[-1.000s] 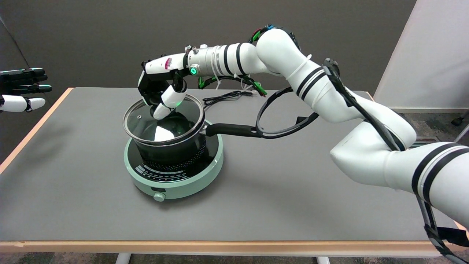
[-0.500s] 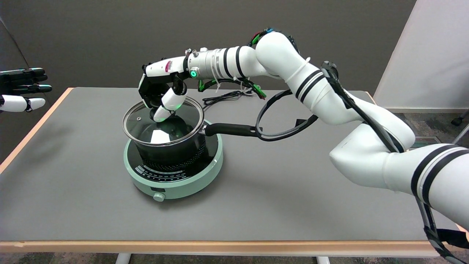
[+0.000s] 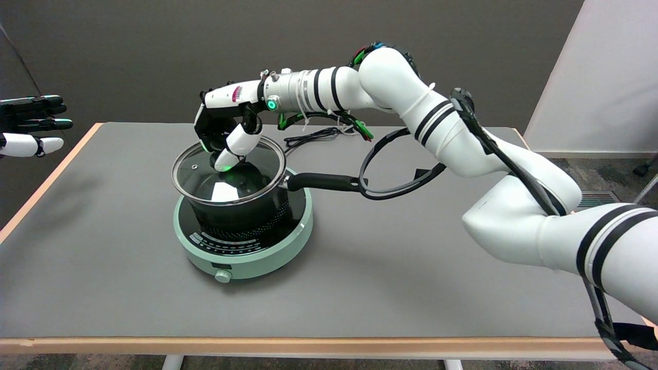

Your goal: Place the pot lid onto the soup pot.

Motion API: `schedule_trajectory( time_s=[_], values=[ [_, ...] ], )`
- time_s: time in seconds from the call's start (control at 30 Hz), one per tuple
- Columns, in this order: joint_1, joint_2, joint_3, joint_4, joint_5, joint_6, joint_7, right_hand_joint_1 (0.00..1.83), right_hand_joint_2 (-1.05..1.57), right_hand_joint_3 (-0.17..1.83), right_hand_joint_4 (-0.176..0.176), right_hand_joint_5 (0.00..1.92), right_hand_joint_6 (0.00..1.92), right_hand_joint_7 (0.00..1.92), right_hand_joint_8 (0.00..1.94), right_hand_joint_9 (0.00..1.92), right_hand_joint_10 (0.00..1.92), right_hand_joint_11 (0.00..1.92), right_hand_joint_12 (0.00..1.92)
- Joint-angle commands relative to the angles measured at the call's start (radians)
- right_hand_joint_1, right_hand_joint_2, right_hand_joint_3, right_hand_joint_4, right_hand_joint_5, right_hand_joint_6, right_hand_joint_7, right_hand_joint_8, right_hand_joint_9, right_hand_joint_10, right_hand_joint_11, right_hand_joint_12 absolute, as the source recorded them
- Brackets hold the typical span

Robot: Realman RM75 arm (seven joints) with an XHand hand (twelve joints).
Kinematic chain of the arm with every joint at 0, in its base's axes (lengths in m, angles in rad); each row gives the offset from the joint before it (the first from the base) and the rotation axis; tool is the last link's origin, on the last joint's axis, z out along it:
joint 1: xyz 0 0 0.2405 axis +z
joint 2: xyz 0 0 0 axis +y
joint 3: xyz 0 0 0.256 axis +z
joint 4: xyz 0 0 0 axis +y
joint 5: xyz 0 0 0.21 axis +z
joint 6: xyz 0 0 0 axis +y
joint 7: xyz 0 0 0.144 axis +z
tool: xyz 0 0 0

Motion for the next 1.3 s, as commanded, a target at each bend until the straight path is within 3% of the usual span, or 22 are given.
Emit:
schedule_trajectory(
  time_s=[0.03,0.23,0.4,0.7,0.73,0.77,0.93,1.03,1.3],
  values=[
    [-0.012,0.007,0.001,0.012,0.001,0.002,0.000,1.34,0.96,0.41,0.147,0.70,0.68,0.88,1.27,0.74,1.87,0.19,1.92],
    [-0.018,0.012,0.004,0.018,0.001,0.002,0.000,1.34,1.03,0.27,0.113,0.72,0.57,0.87,1.24,0.71,1.66,0.12,1.92],
    [-0.019,0.014,0.005,0.019,0.001,0.002,0.000,1.34,1.05,0.24,0.101,0.70,0.53,0.85,1.25,0.70,1.61,0.10,1.92],
    [-0.021,0.023,0.008,0.029,0.003,-0.004,0.000,1.34,1.05,0.24,0.117,0.70,0.52,0.85,1.25,0.71,1.58,0.09,1.92],
    [-0.022,0.023,0.011,0.031,0.003,-0.006,0.000,1.11,0.81,0.72,0.129,0.71,0.51,0.87,0.91,0.71,1.56,0.07,1.92],
    [-0.022,0.024,0.014,0.033,0.003,-0.011,0.000,1.02,0.71,0.90,0.133,0.71,0.50,0.88,0.78,0.70,1.56,0.05,1.92],
    [-0.025,0.035,0.025,0.057,0.003,-0.022,0.000,0.96,0.67,0.90,0.125,0.69,0.43,0.86,0.70,0.70,1.48,0.00,1.87],
    [-0.025,0.040,0.033,0.070,0.003,-0.033,0.001,0.95,0.65,0.83,0.091,0.67,0.34,0.84,0.59,0.70,1.31,0.02,1.83],
    [-0.037,0.055,0.045,0.104,-0.001,-0.033,0.011,0.97,0.60,0.87,0.062,0.59,0.26,0.80,0.34,0.73,0.90,0.20,1.72]
  ],
)
